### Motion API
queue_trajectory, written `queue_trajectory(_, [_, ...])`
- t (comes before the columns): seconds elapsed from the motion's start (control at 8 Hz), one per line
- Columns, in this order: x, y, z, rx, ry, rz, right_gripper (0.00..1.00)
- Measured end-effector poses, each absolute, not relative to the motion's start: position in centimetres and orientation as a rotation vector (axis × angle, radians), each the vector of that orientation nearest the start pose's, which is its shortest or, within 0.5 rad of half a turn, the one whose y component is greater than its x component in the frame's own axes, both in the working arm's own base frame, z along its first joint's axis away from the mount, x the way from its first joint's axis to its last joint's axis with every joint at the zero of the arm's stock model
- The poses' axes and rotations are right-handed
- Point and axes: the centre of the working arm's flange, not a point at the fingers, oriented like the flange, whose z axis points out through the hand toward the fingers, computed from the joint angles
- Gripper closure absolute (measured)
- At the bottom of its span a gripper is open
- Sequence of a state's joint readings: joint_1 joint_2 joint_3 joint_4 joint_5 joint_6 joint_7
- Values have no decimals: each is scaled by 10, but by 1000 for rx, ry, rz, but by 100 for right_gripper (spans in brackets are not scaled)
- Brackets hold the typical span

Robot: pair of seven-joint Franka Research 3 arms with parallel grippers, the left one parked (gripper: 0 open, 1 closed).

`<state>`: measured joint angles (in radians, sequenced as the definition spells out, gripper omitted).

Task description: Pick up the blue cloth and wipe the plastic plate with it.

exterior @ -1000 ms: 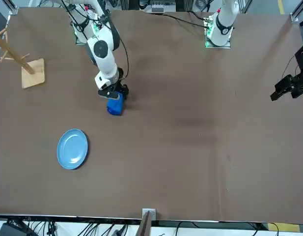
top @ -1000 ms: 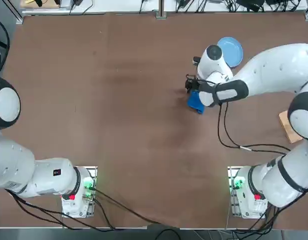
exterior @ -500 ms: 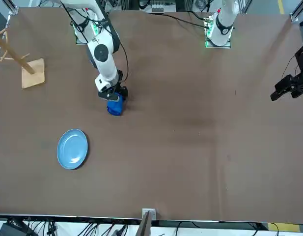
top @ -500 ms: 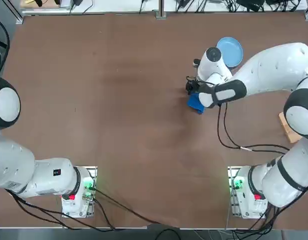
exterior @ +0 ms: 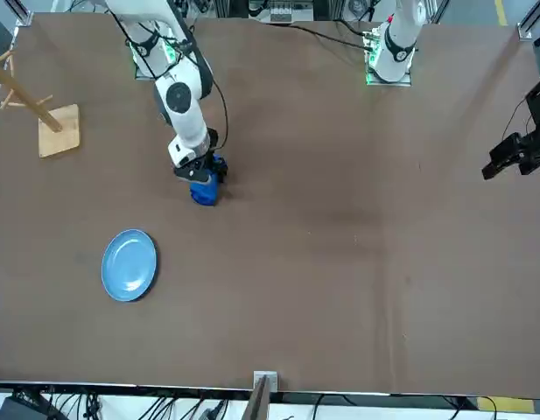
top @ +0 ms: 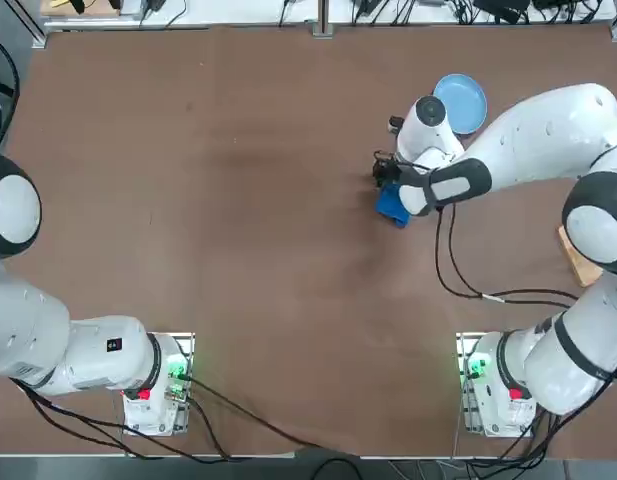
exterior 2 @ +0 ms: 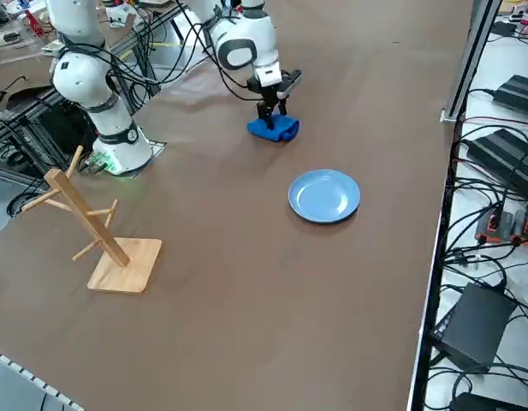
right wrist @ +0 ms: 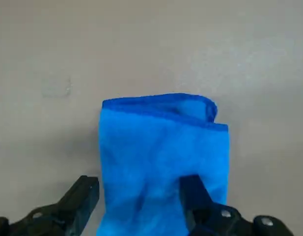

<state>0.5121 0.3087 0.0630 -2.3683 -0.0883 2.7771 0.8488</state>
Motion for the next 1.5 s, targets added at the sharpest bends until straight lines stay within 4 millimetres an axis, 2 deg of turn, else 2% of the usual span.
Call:
queue_trajectory(0.25, [433, 284, 200, -3076, 302, -131, 5])
queue_trajectory(0.38, [432, 284, 199, -3080, 292, -131, 11])
queue_trajectory(0.5, [432, 284, 198, -3084, 281, -133, 32])
queue_trajectory(0.75, [432, 284, 198, -3090, 263, -140, 51])
queue_trajectory(0.88, [433, 283, 198, -3091, 262, -142, 73])
queue_trajectory(1.12, [434, 282, 199, -3093, 252, -144, 81])
queue_trajectory(1.25, [436, 281, 200, -3092, 247, -148, 89])
queue_trajectory(1.5, [447, 276, 206, -3089, 229, -167, 93])
